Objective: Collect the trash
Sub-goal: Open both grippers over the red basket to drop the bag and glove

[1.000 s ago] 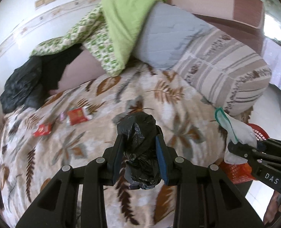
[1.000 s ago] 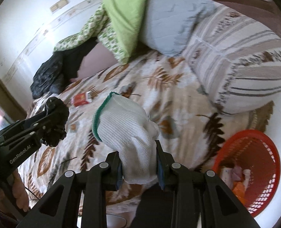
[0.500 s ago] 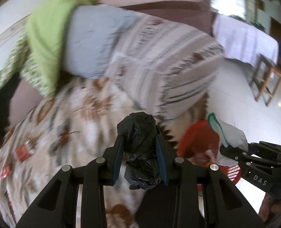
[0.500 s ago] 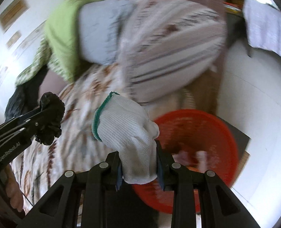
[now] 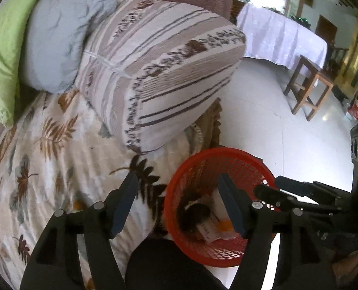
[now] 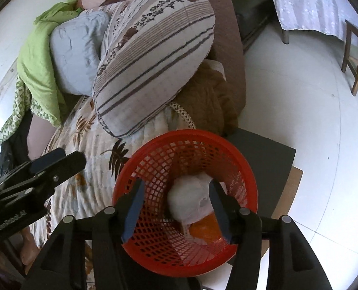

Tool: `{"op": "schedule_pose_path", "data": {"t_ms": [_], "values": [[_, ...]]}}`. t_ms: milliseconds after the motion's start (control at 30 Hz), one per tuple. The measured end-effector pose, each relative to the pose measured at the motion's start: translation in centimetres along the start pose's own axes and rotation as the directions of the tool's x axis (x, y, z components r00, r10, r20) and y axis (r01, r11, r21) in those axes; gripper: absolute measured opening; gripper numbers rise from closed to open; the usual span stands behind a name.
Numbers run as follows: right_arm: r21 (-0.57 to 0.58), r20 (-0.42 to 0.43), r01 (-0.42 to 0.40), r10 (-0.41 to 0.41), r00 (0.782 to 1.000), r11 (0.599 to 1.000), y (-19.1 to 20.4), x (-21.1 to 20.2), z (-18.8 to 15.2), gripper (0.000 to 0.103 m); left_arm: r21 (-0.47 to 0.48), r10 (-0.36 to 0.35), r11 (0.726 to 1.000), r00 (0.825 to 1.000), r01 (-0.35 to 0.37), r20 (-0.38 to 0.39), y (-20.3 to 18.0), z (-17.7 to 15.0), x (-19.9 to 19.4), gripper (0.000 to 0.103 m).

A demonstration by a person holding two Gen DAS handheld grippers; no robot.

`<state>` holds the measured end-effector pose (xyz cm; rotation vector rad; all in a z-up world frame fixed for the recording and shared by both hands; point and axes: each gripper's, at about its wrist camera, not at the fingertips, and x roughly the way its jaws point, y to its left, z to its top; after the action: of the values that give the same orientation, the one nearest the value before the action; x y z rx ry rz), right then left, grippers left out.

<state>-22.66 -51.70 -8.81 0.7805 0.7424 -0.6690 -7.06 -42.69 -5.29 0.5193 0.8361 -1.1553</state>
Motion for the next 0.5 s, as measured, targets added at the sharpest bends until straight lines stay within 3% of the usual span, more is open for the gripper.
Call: {"op": "schedule_pose_path", "data": {"t_ms": [267, 500], "values": [[-0.063, 0.017, -0.024, 0.026, 1.000, 0.998, 3.0, 0.2, 0.2, 0.060, -0.101, 0.106, 0.990, 0.994, -0.103, 0.028, 4.9, -1.9, -3.6, 0.070], [-0.208, -0.007, -0.085, 0.086, 0.996, 0.974, 10.0, 1.4, -0.9, 0.063, -0.213, 0.267, 0.944, 0.963, -0.251, 0.049, 11.2, -5.5, -8.2, 0.072]]}}
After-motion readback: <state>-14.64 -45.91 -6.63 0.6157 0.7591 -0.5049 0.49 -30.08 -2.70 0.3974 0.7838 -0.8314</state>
